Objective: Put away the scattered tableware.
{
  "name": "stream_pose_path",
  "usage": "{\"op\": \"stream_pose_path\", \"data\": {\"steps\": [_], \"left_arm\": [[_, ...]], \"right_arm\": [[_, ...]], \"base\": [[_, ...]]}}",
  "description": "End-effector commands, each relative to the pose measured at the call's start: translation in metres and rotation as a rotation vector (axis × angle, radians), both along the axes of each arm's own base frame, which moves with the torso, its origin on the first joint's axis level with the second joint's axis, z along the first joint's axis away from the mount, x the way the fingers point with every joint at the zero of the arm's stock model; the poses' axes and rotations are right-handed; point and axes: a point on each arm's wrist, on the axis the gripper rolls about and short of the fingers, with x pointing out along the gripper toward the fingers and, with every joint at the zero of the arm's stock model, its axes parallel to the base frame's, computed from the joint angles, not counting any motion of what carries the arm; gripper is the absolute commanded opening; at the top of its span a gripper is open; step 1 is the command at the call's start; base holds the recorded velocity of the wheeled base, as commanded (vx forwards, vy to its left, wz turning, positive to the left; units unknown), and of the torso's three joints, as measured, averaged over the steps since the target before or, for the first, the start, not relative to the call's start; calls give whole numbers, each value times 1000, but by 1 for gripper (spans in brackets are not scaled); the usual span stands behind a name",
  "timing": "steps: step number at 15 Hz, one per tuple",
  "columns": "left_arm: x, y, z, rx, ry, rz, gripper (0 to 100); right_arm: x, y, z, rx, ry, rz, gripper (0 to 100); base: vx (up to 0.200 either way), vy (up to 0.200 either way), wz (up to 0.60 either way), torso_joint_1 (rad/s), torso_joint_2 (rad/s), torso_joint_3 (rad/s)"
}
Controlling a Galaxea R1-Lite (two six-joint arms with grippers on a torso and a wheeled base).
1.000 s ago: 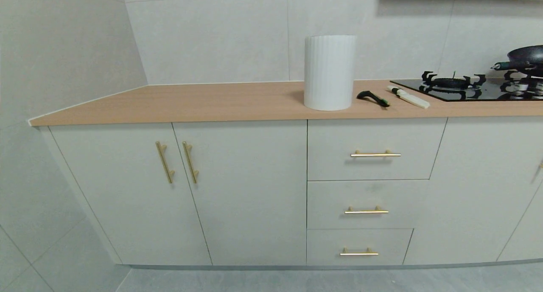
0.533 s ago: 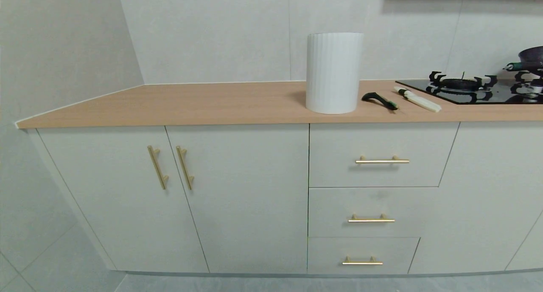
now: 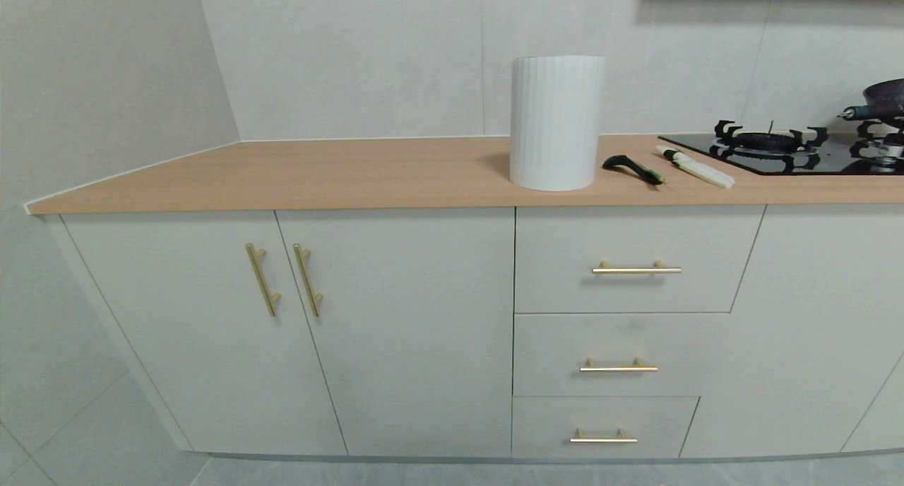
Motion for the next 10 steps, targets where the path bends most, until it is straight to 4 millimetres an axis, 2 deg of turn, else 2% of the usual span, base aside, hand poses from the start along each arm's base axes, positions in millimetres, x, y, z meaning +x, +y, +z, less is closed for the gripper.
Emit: {"op": "stream_pose_path", "data": {"steps": [1, 4, 5, 7, 8, 10], "left_arm": [[0, 0, 0, 0, 0, 0, 100], [0, 0, 0, 0, 0, 0, 100], [0, 0, 0, 0, 0, 0, 100], [0, 0, 0, 0, 0, 0, 100], [0, 0, 0, 0, 0, 0, 100], [0, 0, 0, 0, 0, 0, 100]], "right_arm": [[-4, 1, 31, 2, -46, 61, 100], [26, 4, 38, 11, 223, 229, 100], [36, 5, 42, 14, 287, 238, 100], [65, 7, 61, 21, 410, 241, 100], [96, 9, 71, 25, 522, 239, 100], [149, 17, 77, 26, 676, 265, 100]], "base": [[0, 0, 0, 0, 0, 0], [0, 0, 0, 0, 0, 0], [0, 0, 0, 0, 0, 0], [0, 0, 0, 0, 0, 0], [0, 0, 0, 0, 0, 0], [0, 0, 0, 0, 0, 0]]}}
